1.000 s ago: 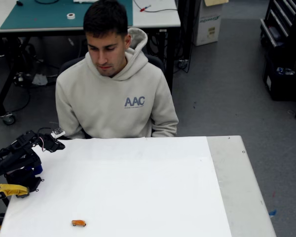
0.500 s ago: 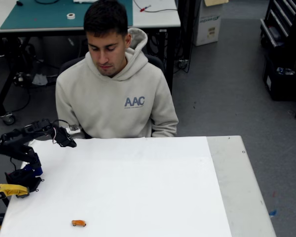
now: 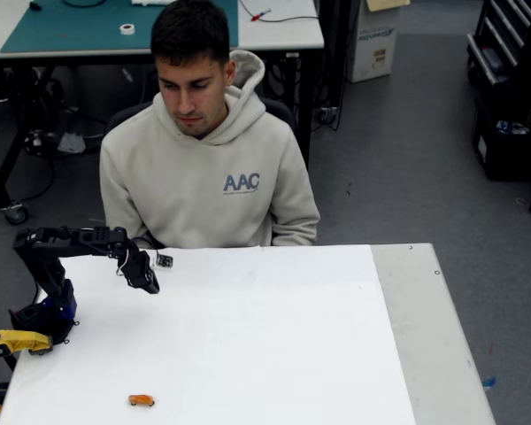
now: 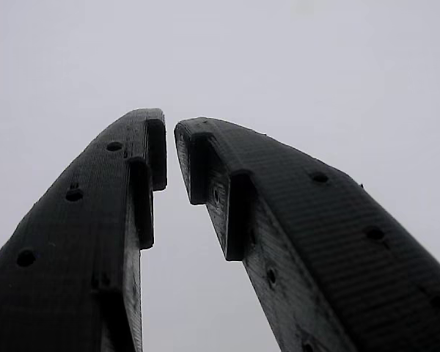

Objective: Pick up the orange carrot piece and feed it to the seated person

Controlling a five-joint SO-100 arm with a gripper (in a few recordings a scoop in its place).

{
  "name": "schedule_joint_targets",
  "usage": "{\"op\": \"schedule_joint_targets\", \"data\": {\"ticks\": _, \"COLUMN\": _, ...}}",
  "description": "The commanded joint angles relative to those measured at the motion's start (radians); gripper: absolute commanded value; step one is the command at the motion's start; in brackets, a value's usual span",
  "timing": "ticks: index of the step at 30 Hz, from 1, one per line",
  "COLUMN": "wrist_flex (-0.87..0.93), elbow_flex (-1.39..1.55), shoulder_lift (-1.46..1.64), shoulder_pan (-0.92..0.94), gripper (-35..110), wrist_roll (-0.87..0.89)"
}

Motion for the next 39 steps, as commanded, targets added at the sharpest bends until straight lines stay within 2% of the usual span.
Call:
{"op": "schedule_joint_targets", "data": {"ticks": 1, "wrist_flex": 0.012, "elbow_flex": -0.114, "shoulder_lift": -0.026, "shoulder_pan": 0.087, "gripper": -2, "wrist_roll": -0.075}}
{"op": "schedule_joint_targets", "data": {"ticks": 13, "wrist_flex": 0.012, "elbow_flex": -0.247, "shoulder_lift": -0.161, "shoulder_pan": 0.373, "gripper": -2, "wrist_roll": -0.333}}
{"op": "schedule_joint_targets", "data": {"ticks": 28, "wrist_flex": 0.012, "elbow_flex": -0.476, "shoulder_lift": -0.385, "shoulder_pan": 0.600, "gripper": -2, "wrist_roll": -0.612}}
{"op": "schedule_joint_targets", "data": {"ticks": 39, "wrist_flex": 0.014, "elbow_flex": -0.538, "shoulder_lift": -0.459, "shoulder_pan": 0.733, "gripper": -2, "wrist_roll": -0.765}}
